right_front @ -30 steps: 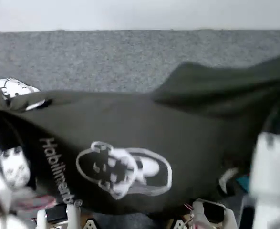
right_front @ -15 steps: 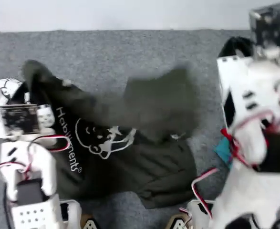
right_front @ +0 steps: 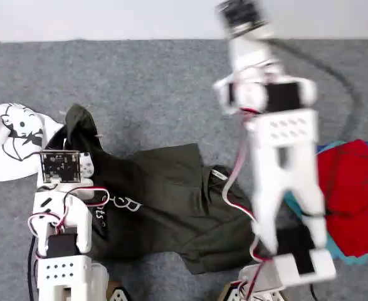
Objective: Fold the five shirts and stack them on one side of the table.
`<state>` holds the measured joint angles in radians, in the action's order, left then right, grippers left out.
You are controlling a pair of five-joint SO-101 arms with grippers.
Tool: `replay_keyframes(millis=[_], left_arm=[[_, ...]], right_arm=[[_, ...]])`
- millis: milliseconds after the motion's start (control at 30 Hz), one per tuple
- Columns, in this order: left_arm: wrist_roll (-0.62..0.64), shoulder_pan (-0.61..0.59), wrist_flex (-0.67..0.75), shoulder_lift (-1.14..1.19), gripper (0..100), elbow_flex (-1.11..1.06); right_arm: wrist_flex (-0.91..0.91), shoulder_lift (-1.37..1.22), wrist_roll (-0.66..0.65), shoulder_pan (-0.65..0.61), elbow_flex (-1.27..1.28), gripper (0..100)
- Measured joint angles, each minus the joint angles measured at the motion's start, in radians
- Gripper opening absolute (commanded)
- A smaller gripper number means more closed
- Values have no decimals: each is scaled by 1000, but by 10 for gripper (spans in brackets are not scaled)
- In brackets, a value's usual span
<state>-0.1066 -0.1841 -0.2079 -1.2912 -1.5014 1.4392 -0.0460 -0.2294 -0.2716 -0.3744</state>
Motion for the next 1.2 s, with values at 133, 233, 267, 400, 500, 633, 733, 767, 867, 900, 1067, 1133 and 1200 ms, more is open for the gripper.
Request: replay_keyframes(millis=[133,233,267,400,500,633,733,767,867,900,1067,1133,1200], left_arm=[[-64,-20,0,0,13,-40],[-114,-44,0,0,13,-41],[-118,-48,0,0,13,-41],[-126,-52,-18,0,13,-41],[-126,-52,-63,0,13,-41],[-126,-52,-101,0,13,-41],[-126,-52,-103,0,13,-41],[-126,-52,-103,0,13,-41],[-126,-52,-103,0,13,-41],[-126,-52,-103,0,13,-41],[-127,-52,-103,0,13,-41],[-129,-52,-103,0,13,-41],[-129,-52,-103,0,13,-41]], right_arm=[[189,-137,-12,-161,17,229],[301,-155,-91,-241,23,205],[310,-155,-115,-252,23,204],[281,-190,-178,-250,54,204],[161,-262,-183,-244,60,205],[20,-419,-172,-199,60,203],[-60,-517,-172,-180,61,201],[-83,-539,-172,-178,60,201],[-121,-592,-172,-181,32,191],[-126,-606,-172,-183,23,177],[-170,-684,-169,-173,-37,74],[-190,-710,-169,-167,-63,30],[-199,-729,-169,-164,-87,9]])
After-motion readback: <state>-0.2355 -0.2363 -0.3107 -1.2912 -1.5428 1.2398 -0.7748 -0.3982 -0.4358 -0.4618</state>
